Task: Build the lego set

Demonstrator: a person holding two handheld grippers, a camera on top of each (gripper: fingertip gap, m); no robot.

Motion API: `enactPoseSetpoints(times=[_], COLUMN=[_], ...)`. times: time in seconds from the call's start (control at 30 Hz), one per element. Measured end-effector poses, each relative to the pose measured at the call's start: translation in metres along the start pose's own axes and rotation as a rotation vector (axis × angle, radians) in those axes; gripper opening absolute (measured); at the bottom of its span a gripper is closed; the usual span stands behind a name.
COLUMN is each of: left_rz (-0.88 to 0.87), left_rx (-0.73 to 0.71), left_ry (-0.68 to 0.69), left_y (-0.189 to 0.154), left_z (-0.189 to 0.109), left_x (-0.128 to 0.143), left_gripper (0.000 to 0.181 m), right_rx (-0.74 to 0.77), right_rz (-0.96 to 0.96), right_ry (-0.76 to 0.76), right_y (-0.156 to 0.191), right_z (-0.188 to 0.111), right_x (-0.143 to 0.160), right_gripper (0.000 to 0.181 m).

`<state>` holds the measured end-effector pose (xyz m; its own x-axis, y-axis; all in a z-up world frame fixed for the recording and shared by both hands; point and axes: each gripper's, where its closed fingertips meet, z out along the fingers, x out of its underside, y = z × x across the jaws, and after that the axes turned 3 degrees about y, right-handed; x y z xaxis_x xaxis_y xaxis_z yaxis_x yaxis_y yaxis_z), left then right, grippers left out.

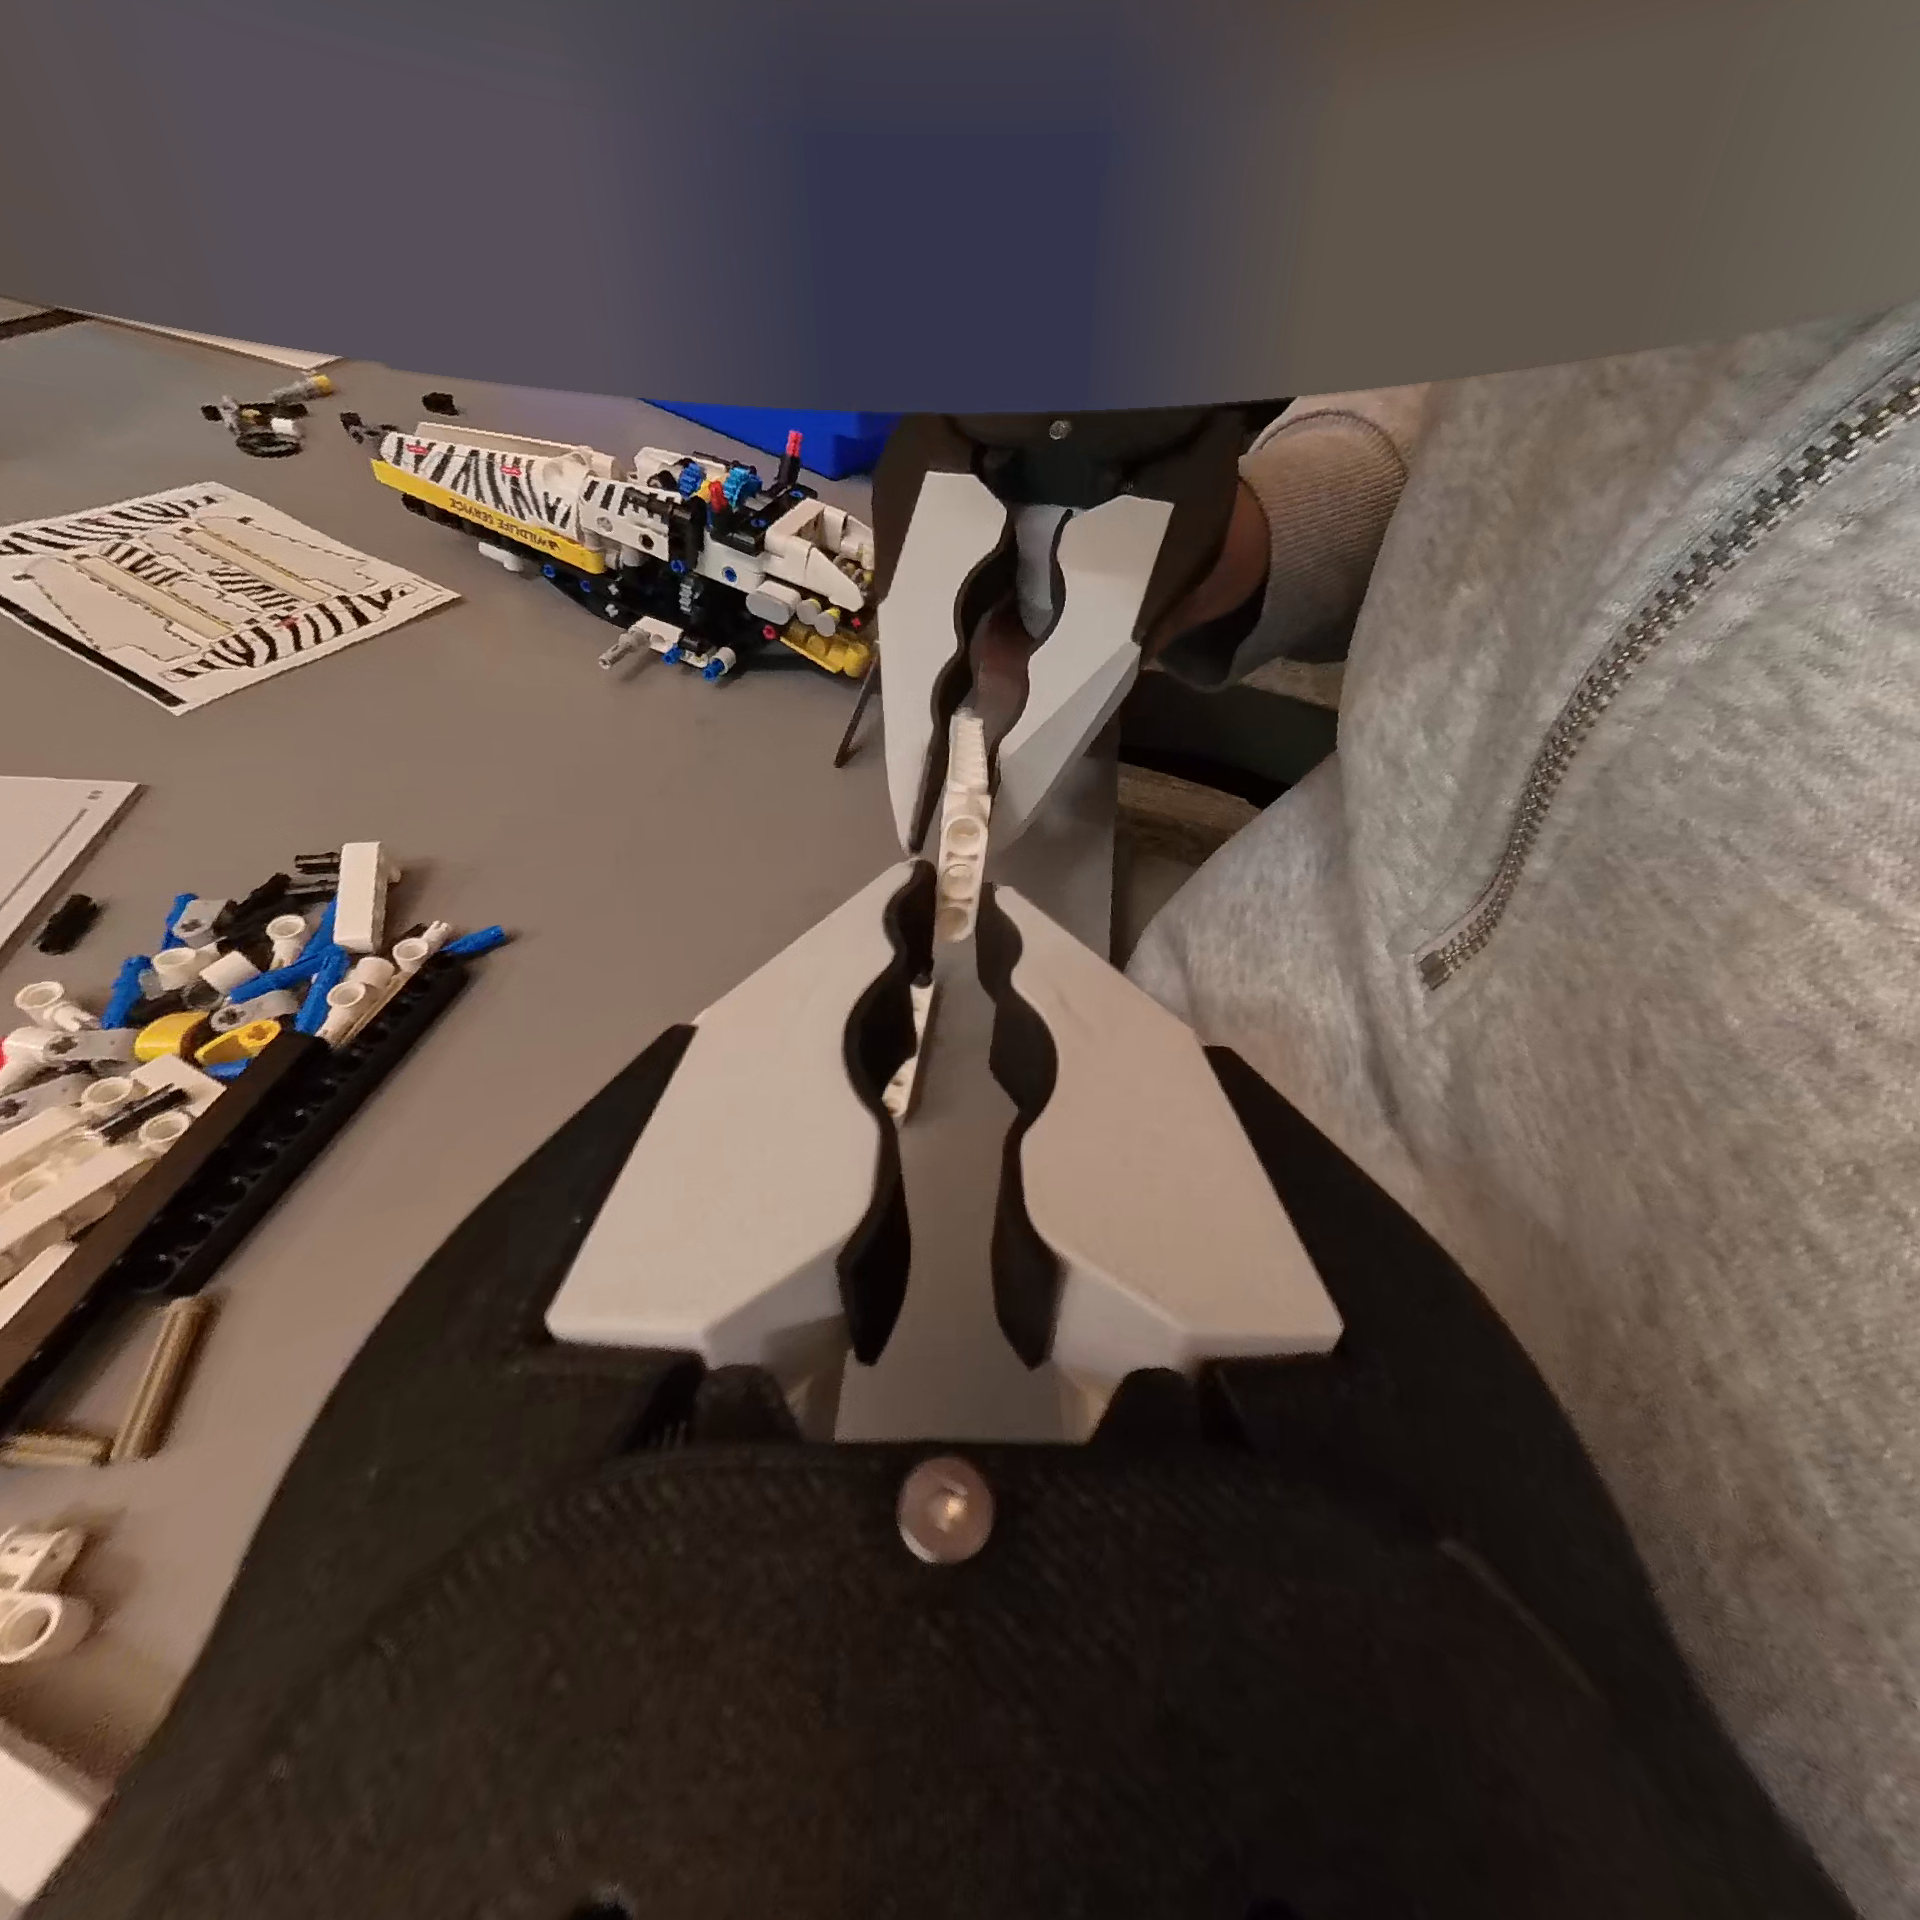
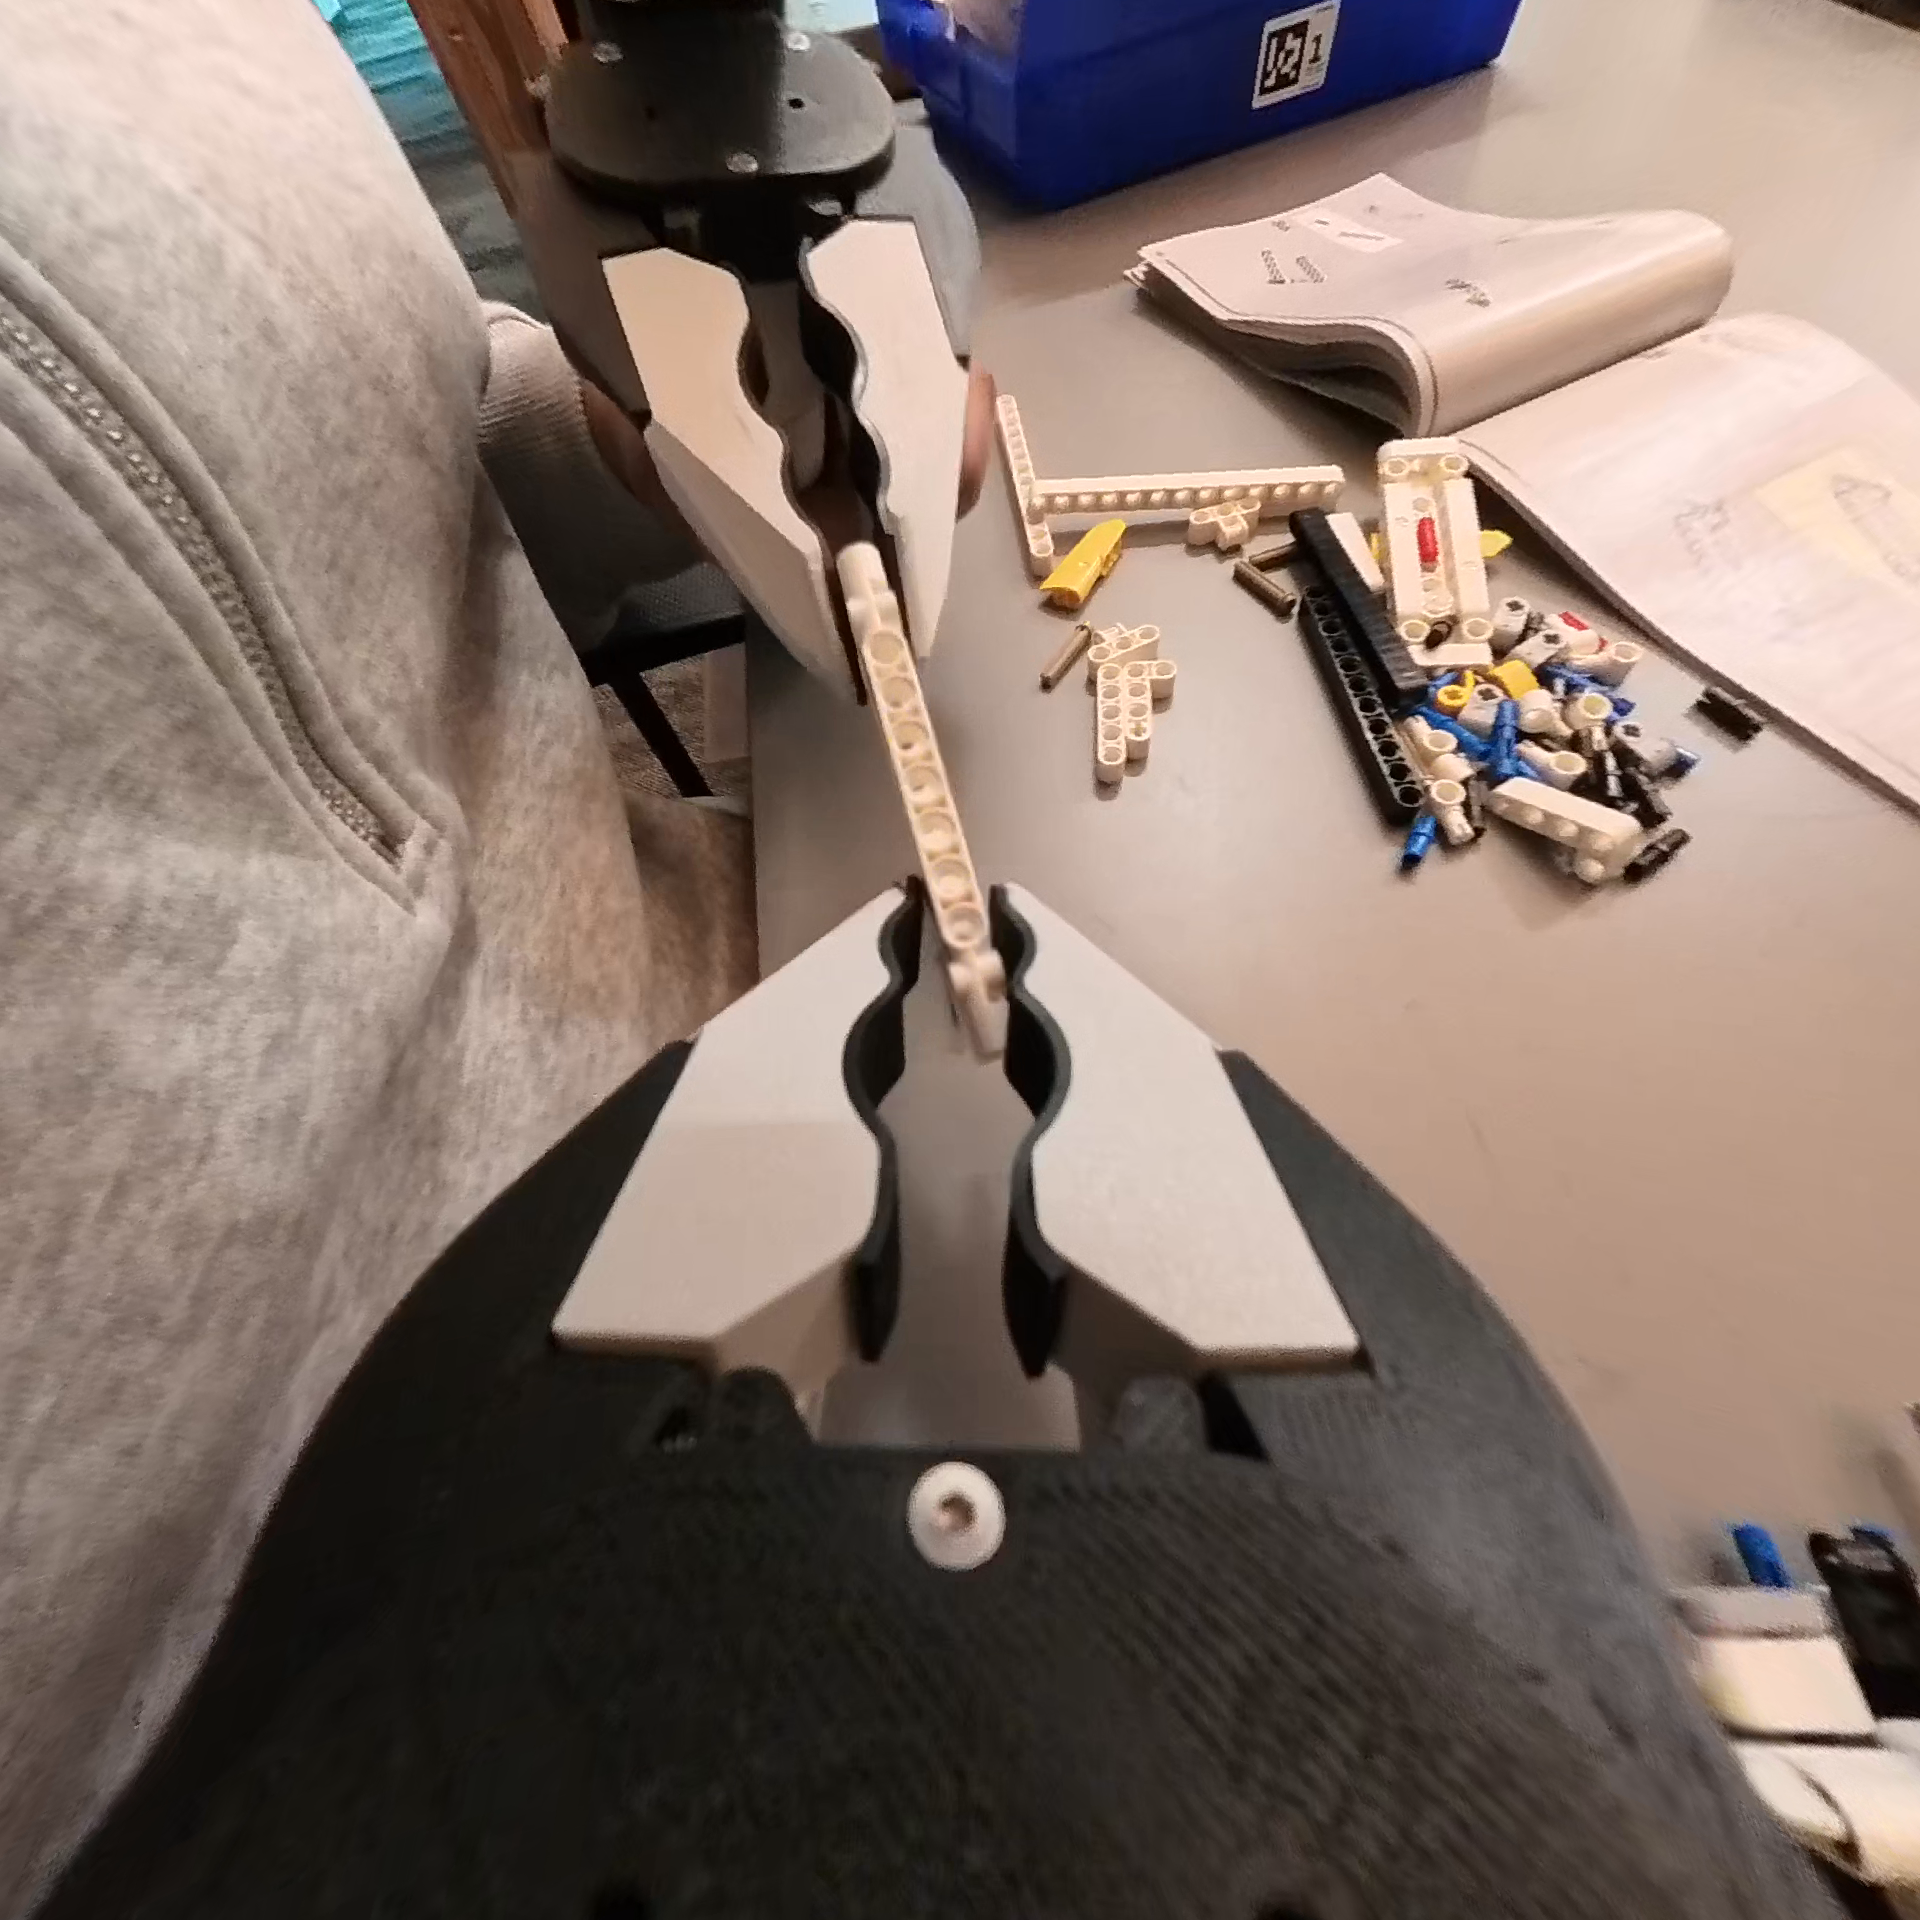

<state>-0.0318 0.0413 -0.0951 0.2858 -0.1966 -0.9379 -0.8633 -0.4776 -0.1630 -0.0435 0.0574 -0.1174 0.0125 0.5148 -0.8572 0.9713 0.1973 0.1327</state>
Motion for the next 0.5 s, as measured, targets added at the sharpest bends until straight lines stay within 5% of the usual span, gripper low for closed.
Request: enactPoseSetpoints(times=[0.5], left_rz=[-0.024], left_rx=[0.021], left_ry=[-0.012], left_y=[-0.0020], left_z=[0.0049], left_x=[-0.0025], left_gripper=[0.005], right_rx=[-0.041], right_rz=[-0.006], right_ry=[-0.036], right_y=[0.0060], right_z=[-0.0052], right_x=[-0.0054], right_gripper=[0.008])
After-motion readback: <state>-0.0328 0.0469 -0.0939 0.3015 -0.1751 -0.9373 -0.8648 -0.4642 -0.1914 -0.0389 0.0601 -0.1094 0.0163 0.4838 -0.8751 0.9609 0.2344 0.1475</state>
